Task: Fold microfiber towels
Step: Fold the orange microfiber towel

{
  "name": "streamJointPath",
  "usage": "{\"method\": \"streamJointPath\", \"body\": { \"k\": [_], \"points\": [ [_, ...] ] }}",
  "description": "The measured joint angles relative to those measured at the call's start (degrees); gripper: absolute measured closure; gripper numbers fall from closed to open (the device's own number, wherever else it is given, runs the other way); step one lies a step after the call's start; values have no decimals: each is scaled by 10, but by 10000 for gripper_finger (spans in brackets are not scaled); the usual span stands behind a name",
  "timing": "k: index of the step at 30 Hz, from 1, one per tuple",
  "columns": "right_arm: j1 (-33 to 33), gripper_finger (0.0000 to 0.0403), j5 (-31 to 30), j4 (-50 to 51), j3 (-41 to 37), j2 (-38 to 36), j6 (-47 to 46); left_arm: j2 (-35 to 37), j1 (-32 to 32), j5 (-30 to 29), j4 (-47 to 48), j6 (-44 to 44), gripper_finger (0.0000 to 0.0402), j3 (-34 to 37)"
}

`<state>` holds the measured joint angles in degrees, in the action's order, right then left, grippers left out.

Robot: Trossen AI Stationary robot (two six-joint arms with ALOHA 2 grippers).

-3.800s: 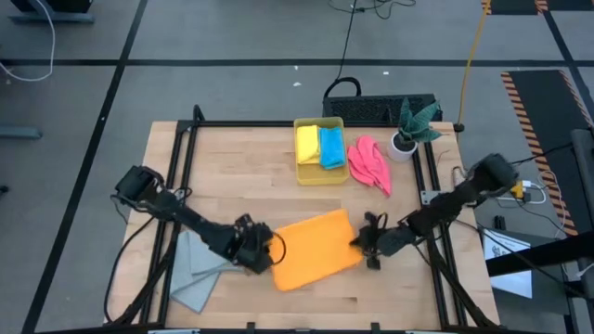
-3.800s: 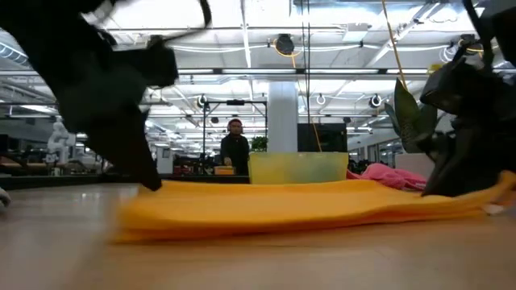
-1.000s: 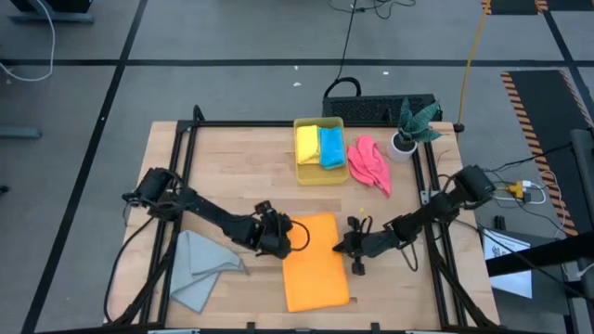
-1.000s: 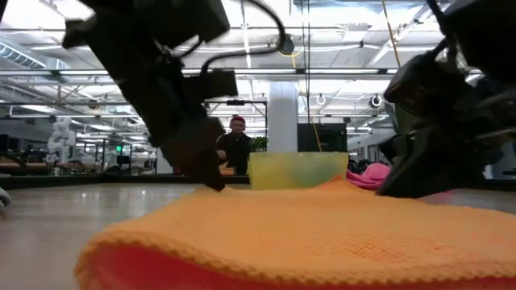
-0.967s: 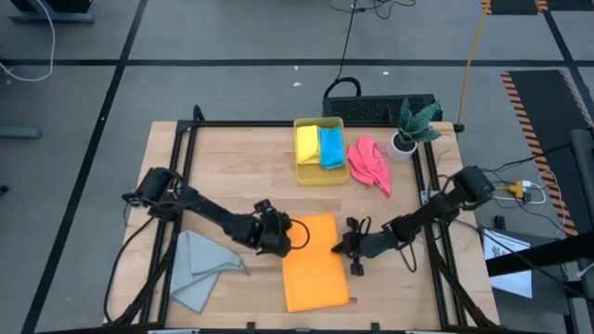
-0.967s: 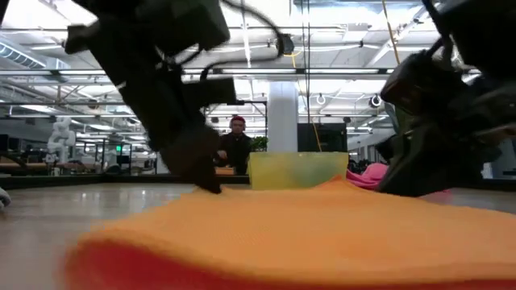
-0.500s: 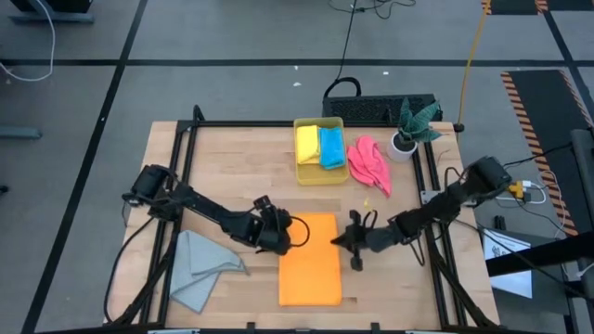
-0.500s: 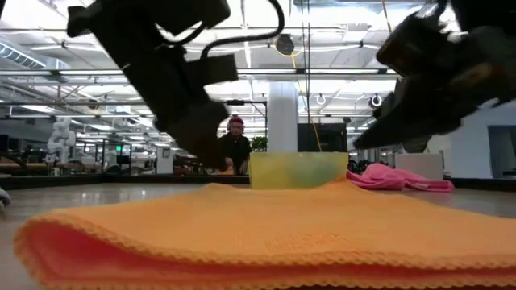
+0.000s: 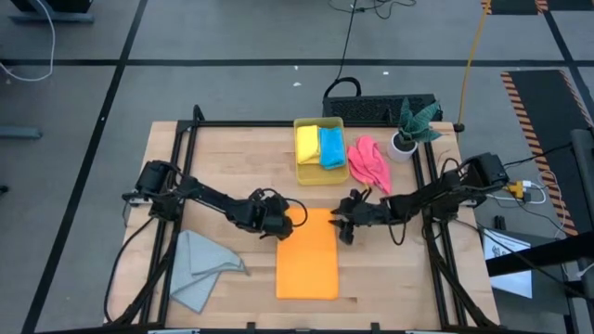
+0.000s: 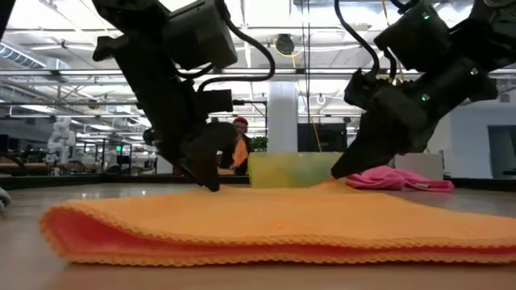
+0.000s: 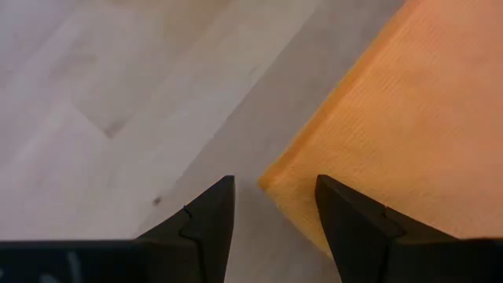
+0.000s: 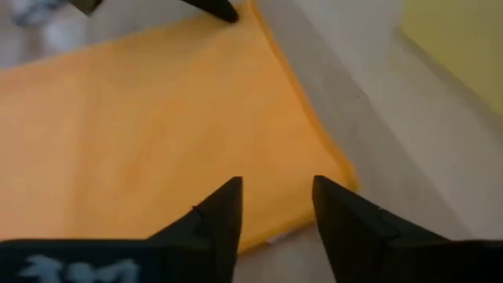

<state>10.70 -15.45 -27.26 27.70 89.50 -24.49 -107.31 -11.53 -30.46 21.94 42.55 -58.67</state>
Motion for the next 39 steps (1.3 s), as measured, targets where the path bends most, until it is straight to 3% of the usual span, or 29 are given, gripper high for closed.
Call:
{"method": "streamJointPath", "body": {
  "k": [5,17,25,29,35,39],
  "points": [
    [-12,229,20,-14,0,0,-22,0,4,30,-23,0,220,0],
    [-48,264,18,-2,-13,0,-47,1,12,39,-25,-14,220,0],
    [-51,246,21,-94,-73,0,-48,32,0,-6,-5,-11,220,10],
    [-51,226,22,-129,-94,0,-63,85,-2,-2,-74,6,220,78],
    [-51,224,24,-134,-96,2,-88,114,22,115,-395,8,220,226],
    [-51,233,37,-140,-93,9,-94,103,40,125,-462,33,220,269]
  ]
}}
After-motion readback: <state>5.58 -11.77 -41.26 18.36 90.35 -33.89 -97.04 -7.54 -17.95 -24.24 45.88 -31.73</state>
